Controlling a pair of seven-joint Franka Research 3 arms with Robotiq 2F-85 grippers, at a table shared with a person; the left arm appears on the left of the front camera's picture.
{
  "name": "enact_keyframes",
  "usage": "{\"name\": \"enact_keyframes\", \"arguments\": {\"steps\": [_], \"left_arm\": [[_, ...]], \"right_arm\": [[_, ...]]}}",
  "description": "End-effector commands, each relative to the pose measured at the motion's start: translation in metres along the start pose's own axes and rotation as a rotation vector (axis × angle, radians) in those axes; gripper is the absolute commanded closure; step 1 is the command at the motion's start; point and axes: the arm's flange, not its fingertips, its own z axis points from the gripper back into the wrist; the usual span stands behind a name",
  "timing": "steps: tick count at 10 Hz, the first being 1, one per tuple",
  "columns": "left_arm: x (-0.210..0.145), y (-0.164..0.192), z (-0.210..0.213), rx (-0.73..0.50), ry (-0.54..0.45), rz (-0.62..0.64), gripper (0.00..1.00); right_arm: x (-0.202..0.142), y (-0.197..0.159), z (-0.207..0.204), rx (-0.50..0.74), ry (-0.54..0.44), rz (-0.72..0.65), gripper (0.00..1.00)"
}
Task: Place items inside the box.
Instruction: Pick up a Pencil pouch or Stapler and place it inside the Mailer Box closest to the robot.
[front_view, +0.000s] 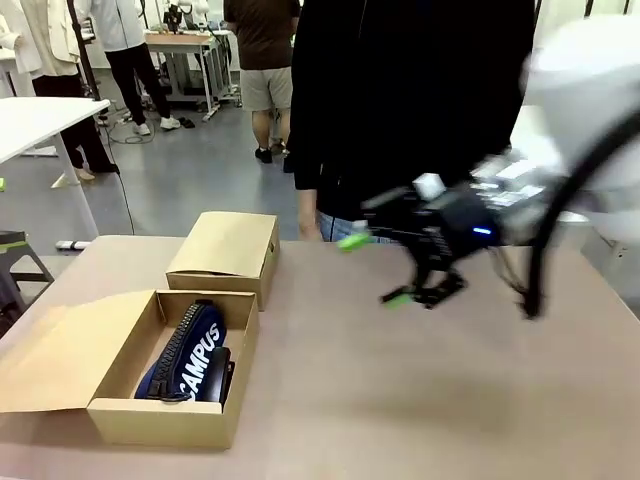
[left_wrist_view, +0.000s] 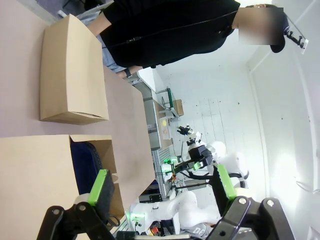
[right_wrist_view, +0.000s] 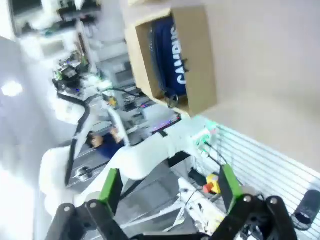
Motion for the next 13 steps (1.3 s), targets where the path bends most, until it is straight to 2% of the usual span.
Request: {"name": "enact_keyframes", "arguments": {"steps": [1,4,5,6,7,8,9,10,11,13], "left_arm": [[-0.001,0.0,0.0,-0.014,0.002,-0.021,0.0],[-0.001,0.0,0.0,-0.014,0.002,-0.021,0.0],[-0.001,0.0,0.0,-0.014,0.002,-0.021,0.0],[-0.001,0.0,0.0,-0.014,0.002,-0.021,0.0],[-0.001,0.0,0.0,-0.014,0.002,-0.021,0.0],[-0.001,0.0,0.0,-0.014,0.002,-0.021,0.0],[-0.001,0.0,0.0,-0.014,0.002,-0.021,0.0],[-0.001,0.0,0.0,-0.014,0.002,-0.021,0.0],[-0.001,0.0,0.0,-0.014,0.002,-0.021,0.0],[-0.001,0.0,0.0,-0.014,0.002,-0.021,0.0]], "right_arm": [[-0.003,-0.054,0.033,0.081,-0.026,0.007,0.0],[-0.038,-0.131,0.081,0.177,-0.192,-0.023,0.0],[-0.049,-0.156,0.094,0.169,-0.196,-0.029,0.0],[-0.066,-0.18,0.098,0.099,-0.211,-0.037,0.0],[-0.084,-0.201,0.084,0.004,-0.217,-0.07,0.0],[-0.104,-0.224,0.064,-0.054,-0.199,-0.011,0.0],[-0.117,-0.239,0.048,-0.079,-0.178,0.056,0.0],[-0.121,-0.248,0.041,-0.048,-0.205,0.079,0.0],[0.061,-0.148,0.146,-0.046,-0.174,-0.039,0.0],[0.061,-0.148,0.146,-0.046,-0.174,-0.039,0.0]]}}
